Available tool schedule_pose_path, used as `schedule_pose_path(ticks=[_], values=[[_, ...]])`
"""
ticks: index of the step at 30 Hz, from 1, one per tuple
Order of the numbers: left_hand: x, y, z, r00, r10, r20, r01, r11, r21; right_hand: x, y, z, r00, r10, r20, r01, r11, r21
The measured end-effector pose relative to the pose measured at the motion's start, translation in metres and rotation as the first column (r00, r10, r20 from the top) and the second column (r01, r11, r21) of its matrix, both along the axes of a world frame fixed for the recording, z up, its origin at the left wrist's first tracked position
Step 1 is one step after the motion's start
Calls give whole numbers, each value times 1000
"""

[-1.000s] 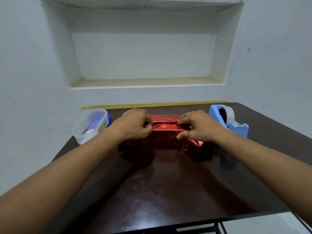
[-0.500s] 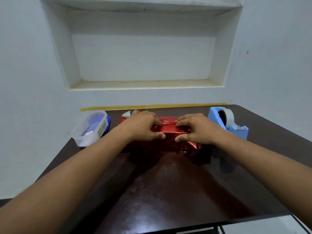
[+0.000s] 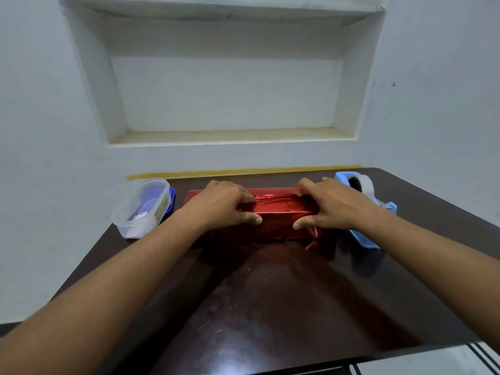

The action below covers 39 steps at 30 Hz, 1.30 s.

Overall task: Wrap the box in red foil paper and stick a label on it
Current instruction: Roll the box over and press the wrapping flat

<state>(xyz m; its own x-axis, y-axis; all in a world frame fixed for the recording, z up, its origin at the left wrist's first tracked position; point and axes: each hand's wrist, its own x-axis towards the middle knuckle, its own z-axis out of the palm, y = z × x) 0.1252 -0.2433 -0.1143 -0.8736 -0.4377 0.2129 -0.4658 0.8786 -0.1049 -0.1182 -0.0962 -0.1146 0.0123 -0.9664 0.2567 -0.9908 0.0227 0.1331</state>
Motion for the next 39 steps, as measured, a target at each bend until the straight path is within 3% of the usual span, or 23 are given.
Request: schedule_pose_path(ticks=[7, 13, 24, 32, 39], values=[[4, 0, -6, 997, 20, -71, -12, 995, 103, -3, -1, -10, 997, 70, 21, -70, 998, -1], [6, 0, -8, 991, -11, -133, 32, 988, 154, 6, -10, 0, 992, 49, -115, -48, 999, 9], [14, -1, -12, 988, -42, -152, 60, 991, 120, 16, -11, -1, 992, 124, 4, -124, 992, 11], [16, -3, -13, 985, -31, -171, 54, 990, 128, 35, -20, -1, 998, -31, -56, 33, 998, 47], [18, -4, -14, 989, -34, -147, 57, 986, 154, 23, -10, -10, 1000, -9, -14, 8, 999, -34]])
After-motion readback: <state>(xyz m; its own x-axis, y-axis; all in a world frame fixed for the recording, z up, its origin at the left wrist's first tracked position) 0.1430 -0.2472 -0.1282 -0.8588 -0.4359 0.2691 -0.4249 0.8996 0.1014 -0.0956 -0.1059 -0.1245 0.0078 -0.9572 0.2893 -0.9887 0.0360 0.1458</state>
